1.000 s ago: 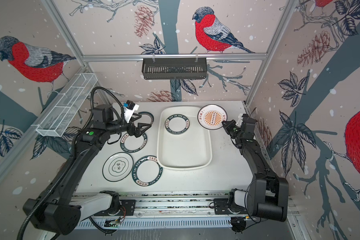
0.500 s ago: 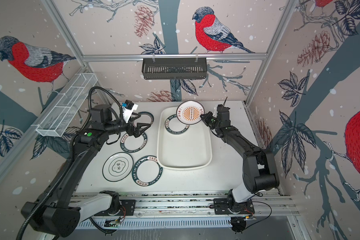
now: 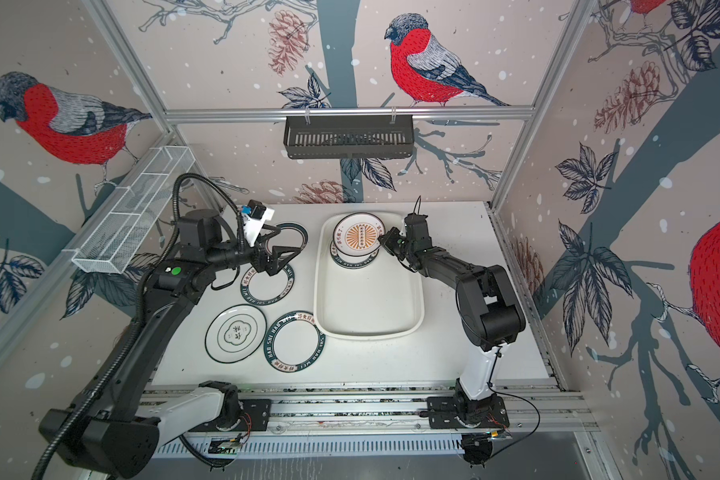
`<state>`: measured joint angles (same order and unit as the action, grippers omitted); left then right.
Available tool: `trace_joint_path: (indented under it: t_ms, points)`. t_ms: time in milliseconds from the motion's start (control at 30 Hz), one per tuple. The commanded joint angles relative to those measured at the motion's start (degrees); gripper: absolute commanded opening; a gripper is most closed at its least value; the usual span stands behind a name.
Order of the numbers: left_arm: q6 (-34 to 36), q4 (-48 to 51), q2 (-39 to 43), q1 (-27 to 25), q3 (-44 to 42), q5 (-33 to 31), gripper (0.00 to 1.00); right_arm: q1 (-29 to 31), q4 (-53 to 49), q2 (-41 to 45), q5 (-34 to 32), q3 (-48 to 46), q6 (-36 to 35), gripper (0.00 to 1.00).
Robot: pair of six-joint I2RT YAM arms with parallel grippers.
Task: Place the plates into the plastic bin on the countertop
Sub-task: 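Carry the sunburst plate with the right gripper over the bin, then lower the sunburst plate onto the green-rimmed plate in the bin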
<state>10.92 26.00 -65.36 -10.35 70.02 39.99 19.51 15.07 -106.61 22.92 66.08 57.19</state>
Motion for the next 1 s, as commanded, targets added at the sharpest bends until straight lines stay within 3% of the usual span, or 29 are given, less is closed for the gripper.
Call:
trace_joint_path:
  t_ms: [0,567,967]
  points:
    - [0.07,-0.43,0.28,-0.02,0.03,0.36,0.99,0.89,2.18,-2.21,-0.33,1.76,0.25,0.03]
    - [0.07,-0.85,-0.11,0.04,-0.31,0.7,0.99,2.09,-2.79,-10.98,-1.91,8.83,-1.92,0.04]
    - [-0.11,-1.13,-0.26,0.0,-0.41,0.8,0.98,1.95,-4.85,-11.86,-1.73,9.58,-3.18,0.11]
